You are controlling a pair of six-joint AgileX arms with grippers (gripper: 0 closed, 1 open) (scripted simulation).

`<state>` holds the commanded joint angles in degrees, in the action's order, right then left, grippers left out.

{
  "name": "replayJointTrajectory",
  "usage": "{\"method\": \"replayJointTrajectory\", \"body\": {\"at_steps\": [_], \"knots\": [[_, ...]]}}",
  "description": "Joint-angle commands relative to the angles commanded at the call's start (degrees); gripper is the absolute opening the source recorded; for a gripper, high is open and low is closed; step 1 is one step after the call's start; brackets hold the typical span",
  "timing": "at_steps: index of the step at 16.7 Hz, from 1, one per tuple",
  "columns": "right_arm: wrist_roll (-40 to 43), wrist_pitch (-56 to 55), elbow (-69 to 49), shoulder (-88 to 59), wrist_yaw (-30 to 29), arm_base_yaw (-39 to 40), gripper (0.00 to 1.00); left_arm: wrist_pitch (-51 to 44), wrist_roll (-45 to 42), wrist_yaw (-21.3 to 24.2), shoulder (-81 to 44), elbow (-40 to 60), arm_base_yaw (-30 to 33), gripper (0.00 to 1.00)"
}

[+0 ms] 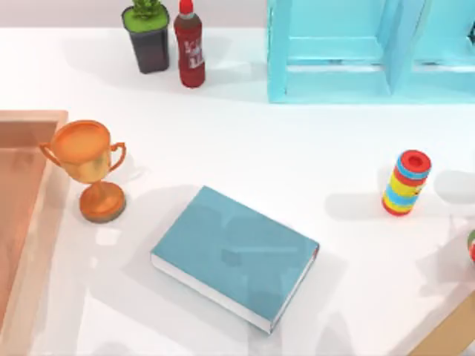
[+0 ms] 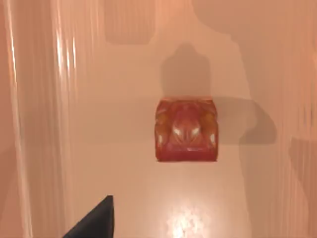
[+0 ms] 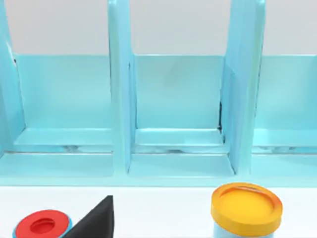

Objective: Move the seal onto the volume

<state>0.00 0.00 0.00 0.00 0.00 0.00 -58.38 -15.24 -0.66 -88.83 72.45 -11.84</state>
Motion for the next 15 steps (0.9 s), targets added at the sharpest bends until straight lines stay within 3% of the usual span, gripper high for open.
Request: {"method": "replayJointTrajectory", "body": {"at_steps": [6, 15], "knots": [[0.0, 0.0, 0.0, 0.0, 0.0, 0.0, 1.0, -11.73, -1.37, 0.75, -16.96, 14.56, -3.21, 1.0], [0.0, 0.0, 0.0, 0.0, 0.0, 0.0, 1.0, -10.08, -1.29, 0.79, -18.46, 13.32, -3.22, 1.0]]}}
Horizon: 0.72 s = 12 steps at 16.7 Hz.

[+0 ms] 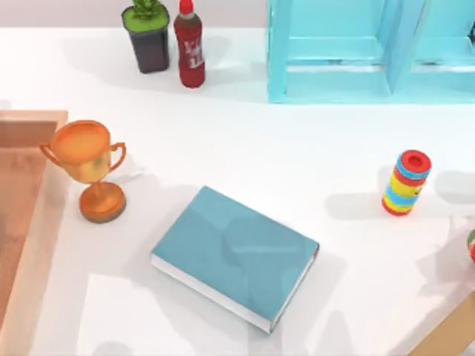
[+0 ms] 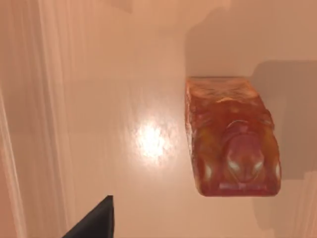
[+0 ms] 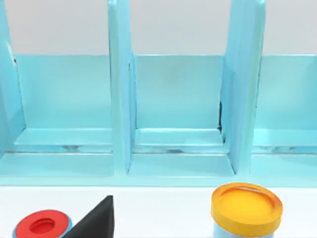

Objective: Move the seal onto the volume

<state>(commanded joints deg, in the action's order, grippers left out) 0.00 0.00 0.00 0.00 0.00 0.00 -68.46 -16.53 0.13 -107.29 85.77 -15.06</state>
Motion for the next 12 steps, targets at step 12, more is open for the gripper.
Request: {"method": "replayJointTrajectory", "body": {"at_steps": [12], "knots": [[0.0, 0.0, 0.0, 0.0, 0.0, 0.0, 1.0, 19.04, -0.38, 0.08, -5.53, -13.3, -0.33, 1.0]]}}
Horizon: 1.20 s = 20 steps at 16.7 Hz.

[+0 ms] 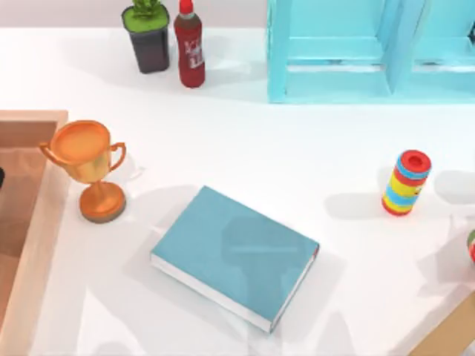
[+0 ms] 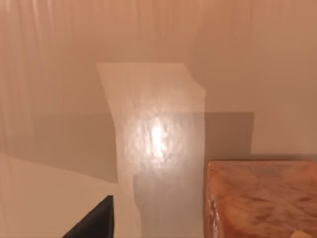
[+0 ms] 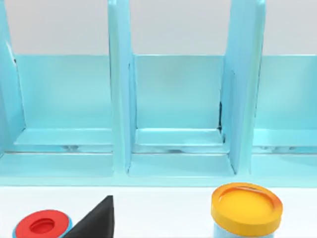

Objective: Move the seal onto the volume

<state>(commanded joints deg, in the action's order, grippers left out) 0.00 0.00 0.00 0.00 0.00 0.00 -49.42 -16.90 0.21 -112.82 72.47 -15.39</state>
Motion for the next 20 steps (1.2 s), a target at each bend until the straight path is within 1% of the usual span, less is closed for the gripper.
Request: {"method": "replayJointTrajectory", "body": {"at_steps": [1, 14, 15, 20], "knots": [[0.0, 0.0, 0.0, 0.0, 0.0, 0.0, 1.0, 0.0, 0.0, 0.0, 0.0, 0.0, 0.0, 1.0], [0.0, 0.0, 0.0, 0.0, 0.0, 0.0, 1.0, 0.0, 0.0, 0.0, 0.0, 0.0, 0.0, 0.02], [0.0, 0.0, 0.0, 0.0, 0.0, 0.0, 1.0, 0.0, 0.0, 0.0, 0.0, 0.0, 0.0, 0.0], [0.0, 0.0, 0.0, 0.0, 0.0, 0.0, 1.0, 0.0, 0.0, 0.0, 0.0, 0.0, 0.0, 0.0]]}}
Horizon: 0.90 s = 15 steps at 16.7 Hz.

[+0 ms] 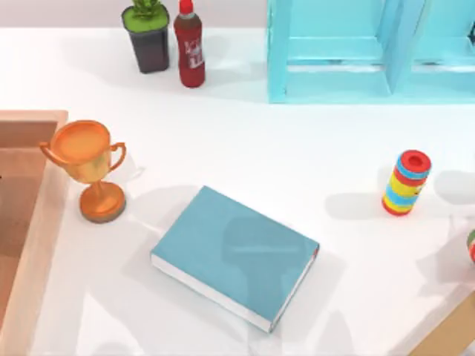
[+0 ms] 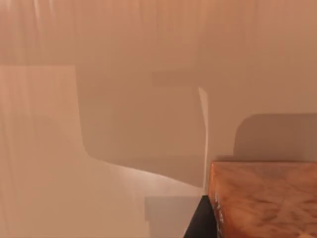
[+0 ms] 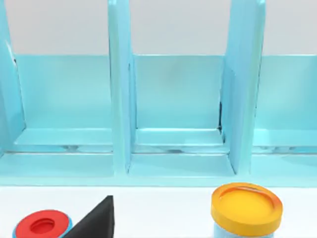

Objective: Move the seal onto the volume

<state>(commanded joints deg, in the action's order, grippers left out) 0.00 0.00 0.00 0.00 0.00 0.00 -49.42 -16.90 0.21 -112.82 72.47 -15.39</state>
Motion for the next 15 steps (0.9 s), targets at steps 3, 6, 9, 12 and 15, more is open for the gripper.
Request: {"method": "replayJointTrajectory", "body": {"at_steps": [3, 6, 9, 12, 15], "knots": [[0.0, 0.0, 0.0, 0.0, 0.0, 0.0, 1.0, -0.01, -0.05, 0.01, 0.1, 0.02, 0.11, 0.0], [0.0, 0.0, 0.0, 0.0, 0.0, 0.0, 1.0, -0.65, 1.15, -0.69, -0.03, 1.98, 0.98, 0.0], [0.0, 0.0, 0.0, 0.0, 0.0, 0.0, 1.0, -1.66, 5.14, -2.06, 0.33, 7.97, 4.22, 0.0], [0.0, 0.0, 0.0, 0.0, 0.0, 0.0, 1.0, -2.44, 10.01, -3.27, 1.37, 14.98, 8.45, 0.0], [0.0, 0.0, 0.0, 0.0, 0.0, 0.0, 1.0, -5.9, 14.88, -3.64, 3.41, 20.75, 13.14, 0.0]]}}
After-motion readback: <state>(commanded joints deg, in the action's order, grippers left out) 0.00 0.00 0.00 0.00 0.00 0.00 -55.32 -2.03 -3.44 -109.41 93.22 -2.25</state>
